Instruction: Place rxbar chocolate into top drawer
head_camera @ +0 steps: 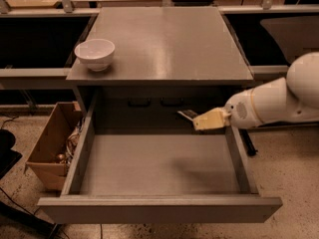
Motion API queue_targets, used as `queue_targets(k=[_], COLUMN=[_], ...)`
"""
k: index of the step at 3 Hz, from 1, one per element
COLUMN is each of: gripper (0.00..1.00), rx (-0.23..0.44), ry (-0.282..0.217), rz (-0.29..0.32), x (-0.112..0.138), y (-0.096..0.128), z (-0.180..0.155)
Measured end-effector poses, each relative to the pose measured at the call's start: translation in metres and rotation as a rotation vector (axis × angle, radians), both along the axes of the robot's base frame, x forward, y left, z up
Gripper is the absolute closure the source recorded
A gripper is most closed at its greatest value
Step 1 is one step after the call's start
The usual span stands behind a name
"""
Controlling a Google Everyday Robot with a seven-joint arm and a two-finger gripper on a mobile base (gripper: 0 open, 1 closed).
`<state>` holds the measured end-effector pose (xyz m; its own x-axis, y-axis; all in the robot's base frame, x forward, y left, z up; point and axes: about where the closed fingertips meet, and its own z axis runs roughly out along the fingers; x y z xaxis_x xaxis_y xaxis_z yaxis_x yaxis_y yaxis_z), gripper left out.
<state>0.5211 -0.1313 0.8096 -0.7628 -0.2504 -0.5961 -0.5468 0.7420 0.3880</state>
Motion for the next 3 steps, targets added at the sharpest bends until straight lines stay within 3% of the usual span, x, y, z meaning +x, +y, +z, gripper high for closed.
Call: queue_targets(k=[1, 2, 3], gripper=[1.00, 1.00, 0.81], rx=[0.102, 0.119, 0.119], ry=[-0.026, -0.029, -0.031], rz=[0.012, 0.020, 0.020], x=[0.003, 0.000, 0.001], y=[0.035, 0.052, 0.053], z=[-0.072, -0.101, -0.102])
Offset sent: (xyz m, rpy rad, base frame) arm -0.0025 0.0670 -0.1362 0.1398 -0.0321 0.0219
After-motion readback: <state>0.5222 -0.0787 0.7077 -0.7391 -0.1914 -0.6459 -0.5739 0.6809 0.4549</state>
